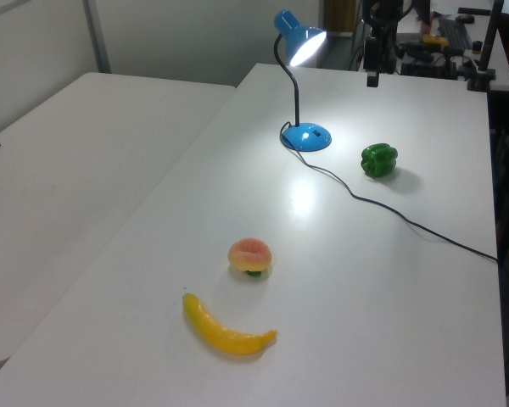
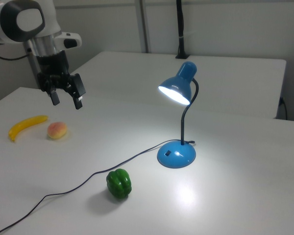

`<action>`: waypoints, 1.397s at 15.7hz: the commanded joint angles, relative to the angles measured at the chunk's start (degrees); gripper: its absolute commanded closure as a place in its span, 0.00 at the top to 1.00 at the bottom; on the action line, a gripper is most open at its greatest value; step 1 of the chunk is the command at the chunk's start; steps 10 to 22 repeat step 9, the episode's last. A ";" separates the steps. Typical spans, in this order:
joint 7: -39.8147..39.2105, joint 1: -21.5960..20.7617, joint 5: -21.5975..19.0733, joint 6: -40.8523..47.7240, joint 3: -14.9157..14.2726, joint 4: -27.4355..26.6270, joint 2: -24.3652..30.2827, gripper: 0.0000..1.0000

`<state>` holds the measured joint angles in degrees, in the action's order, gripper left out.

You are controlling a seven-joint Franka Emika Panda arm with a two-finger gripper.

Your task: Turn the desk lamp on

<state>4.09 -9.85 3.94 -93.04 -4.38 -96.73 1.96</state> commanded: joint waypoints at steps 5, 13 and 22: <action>-3.20 0.97 0.19 1.64 0.51 2.42 0.59 1.00; -3.30 0.62 0.28 1.81 0.51 2.42 0.50 1.00; -3.30 0.62 0.28 1.81 0.51 2.42 0.50 1.00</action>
